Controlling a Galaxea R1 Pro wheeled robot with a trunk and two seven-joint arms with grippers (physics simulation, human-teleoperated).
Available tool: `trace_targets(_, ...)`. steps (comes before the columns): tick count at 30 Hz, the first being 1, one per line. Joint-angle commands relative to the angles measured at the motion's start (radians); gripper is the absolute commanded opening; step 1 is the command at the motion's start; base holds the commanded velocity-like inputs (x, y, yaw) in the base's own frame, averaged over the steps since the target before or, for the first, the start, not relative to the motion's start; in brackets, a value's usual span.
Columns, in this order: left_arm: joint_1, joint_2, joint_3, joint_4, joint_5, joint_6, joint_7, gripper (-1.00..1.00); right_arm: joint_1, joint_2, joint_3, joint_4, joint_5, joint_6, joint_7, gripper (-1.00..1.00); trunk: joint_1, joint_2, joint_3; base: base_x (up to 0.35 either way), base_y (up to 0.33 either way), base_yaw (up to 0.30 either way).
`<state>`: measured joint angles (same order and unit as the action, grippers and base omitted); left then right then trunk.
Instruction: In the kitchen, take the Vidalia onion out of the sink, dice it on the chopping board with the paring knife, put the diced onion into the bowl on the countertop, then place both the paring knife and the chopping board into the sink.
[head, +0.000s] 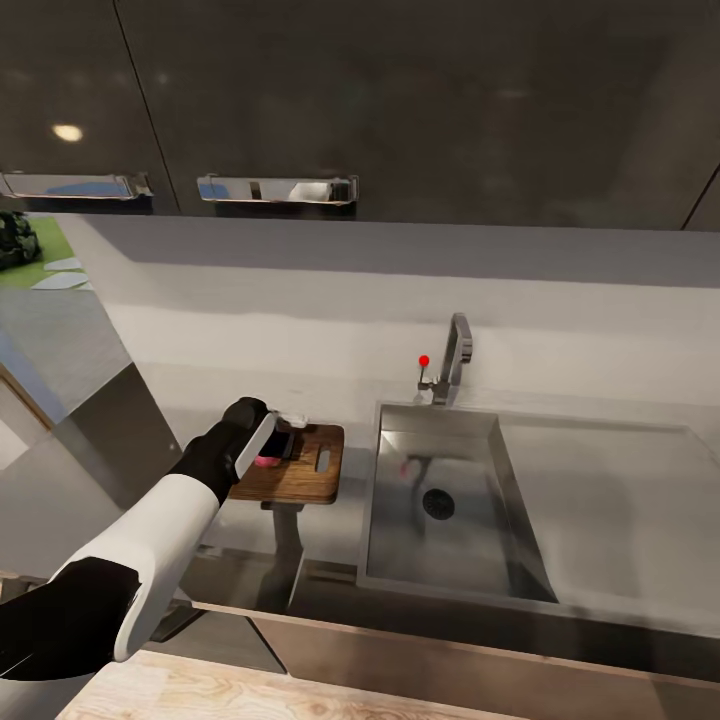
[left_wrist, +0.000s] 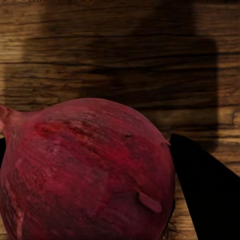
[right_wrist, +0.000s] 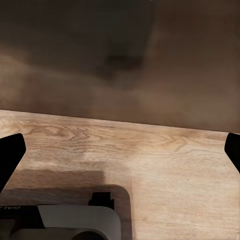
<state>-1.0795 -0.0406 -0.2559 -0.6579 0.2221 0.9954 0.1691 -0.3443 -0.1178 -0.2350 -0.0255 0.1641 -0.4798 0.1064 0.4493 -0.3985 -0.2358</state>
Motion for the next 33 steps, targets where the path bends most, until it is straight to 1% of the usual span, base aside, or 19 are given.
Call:
trace_targets(1,0.0,0.001,-0.003,0.019,0.008,0.003,0.009,-1.0,-0.001,0.0,-0.009,0.001,0.008,-0.003,0.004,1.0,0.001,-0.002,-0.002,0.0,0.0,0.0)
trace_targets(4,0.0,0.001,-0.003,0.013,0.008,0.003,0.009,-1.0,-0.001,0.0,-0.009,0.001,0.008,-0.003,0.004,1.0,0.001,-0.002,-0.002,0.0,0.0,0.0)
trace_targets(5,0.0,0.001,-0.003,0.012,0.008,0.003,0.009,1.0,-0.001,0.0,-0.009,0.001,0.008,-0.003,0.004,1.0,0.001,-0.002,-0.002,0.0,0.0,0.0)
trace_targets(22,0.0,0.001,0.0,0.005,0.006,0.004,0.009,1.0,-0.001,0.001,-0.009,0.001,0.008,-0.003,0.004,1.0,0.001,-0.002,-0.002,0.0,0.0,0.0)
trace_targets(24,0.0,0.004,0.001,-0.018,0.005,0.005,0.01,1.0,-0.001,0.001,-0.009,0.001,0.008,-0.003,0.004,1.0,0.001,-0.002,-0.002,0.0,0.0,0.0)
trace_targets(27,0.0,0.024,0.001,-0.12,0.001,0.01,0.01,1.0,-0.001,0.001,-0.009,0.001,0.008,-0.003,0.004,1.0,0.001,-0.002,-0.002,0.0,0.0,0.0)
trace_targets(29,0.0,0.031,0.001,-0.151,0.001,0.012,0.011,1.0,-0.001,0.001,-0.009,0.001,0.008,-0.003,0.004,1.0,0.001,-0.002,-0.002,0.0,0.0,0.0)
trace_targets(33,0.0,0.048,0.001,-0.171,-0.001,0.012,0.012,1.0,-0.001,0.001,-0.009,0.001,0.008,-0.003,0.004,1.0,0.001,-0.002,-0.002,0.0,0.0,0.0)
